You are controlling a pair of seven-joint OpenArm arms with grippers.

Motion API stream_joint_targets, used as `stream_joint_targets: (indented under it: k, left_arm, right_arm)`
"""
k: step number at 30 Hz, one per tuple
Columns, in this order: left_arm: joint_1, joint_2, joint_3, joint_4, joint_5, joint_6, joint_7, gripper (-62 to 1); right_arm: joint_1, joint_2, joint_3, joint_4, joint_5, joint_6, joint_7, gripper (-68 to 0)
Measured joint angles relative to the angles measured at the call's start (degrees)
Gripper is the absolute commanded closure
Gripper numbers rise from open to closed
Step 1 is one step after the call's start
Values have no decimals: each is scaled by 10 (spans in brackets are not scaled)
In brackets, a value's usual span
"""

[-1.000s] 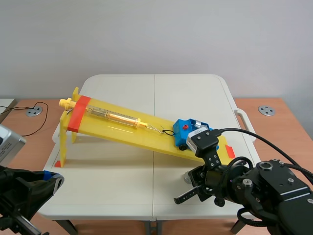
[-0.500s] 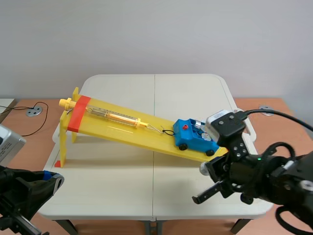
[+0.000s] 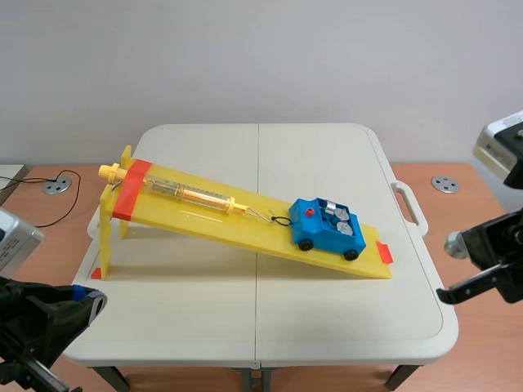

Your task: Place the four metal weights on the blue cart on the ramp.

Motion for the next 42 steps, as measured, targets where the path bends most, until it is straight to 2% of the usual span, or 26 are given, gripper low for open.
stream_joint_targets:
  k: [4,9,12,23,32,42]
  left_arm:
    - [0,0,0,0,0,0,0,-36]
    - [0,0,0,0,0,0,0,-36]
    - [0,0,0,0,0,0,0,-36]
    - [0,0,0,0,0,0,0,-36]
    - [0,0,0,0,0,0,0,-36]
    - [0,0,0,0,0,0,0,-36]
  right_arm:
    - [17,0,1,0,7,-4,5,-7]
    - [77,-11,-17,-23,6,-5,6,-7]
    - [120,-29,-40,-61,0,-10,8,-7]
    - [246,-100,-148,-237,-73,-28,20,-8]
    - [284,-118,-200,-312,-102,-45,38,-8]
    - [298,-119,-208,-342,-104,-49,54,-8]
